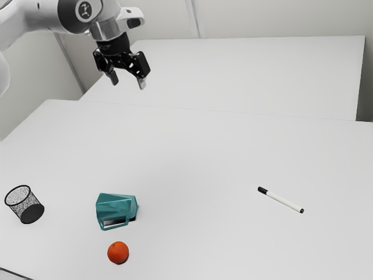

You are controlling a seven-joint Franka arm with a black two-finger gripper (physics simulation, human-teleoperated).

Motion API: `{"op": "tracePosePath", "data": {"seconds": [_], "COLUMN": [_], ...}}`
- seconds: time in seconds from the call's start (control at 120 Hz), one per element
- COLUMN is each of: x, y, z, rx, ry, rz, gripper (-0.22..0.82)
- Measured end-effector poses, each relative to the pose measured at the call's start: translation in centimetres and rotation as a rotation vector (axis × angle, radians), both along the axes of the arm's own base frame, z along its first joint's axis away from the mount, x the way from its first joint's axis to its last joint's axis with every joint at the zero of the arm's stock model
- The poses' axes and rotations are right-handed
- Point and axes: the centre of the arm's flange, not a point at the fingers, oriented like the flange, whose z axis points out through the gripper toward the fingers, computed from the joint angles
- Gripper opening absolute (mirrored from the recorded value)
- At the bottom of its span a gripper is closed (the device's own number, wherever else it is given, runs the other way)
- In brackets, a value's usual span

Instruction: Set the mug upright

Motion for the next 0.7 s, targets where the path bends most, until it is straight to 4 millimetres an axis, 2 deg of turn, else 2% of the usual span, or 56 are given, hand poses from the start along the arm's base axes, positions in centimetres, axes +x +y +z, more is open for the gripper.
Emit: {"op": "tracePosePath", "data": {"seconds": [0.217, 0.442, 0.542, 0.658, 0.7], "x": [-0.5, -1.1, -2.5, -6.5, -7.8], "y": [-1.6, -0.5, 0.1, 0.8, 1.7], "z": [0.2, -0.7, -2.5, -4.6, -5.7], "rx": [0.007, 0.002, -0.03, -0.077, -0.104], "ry": [0.006, 0.04, 0.094, 0.135, 0.144], "rz": [-0.011, 0.03, 0.061, 0.089, 0.103], "gripper": [0.6, 0.6, 0.6, 0.6, 0.6]}}
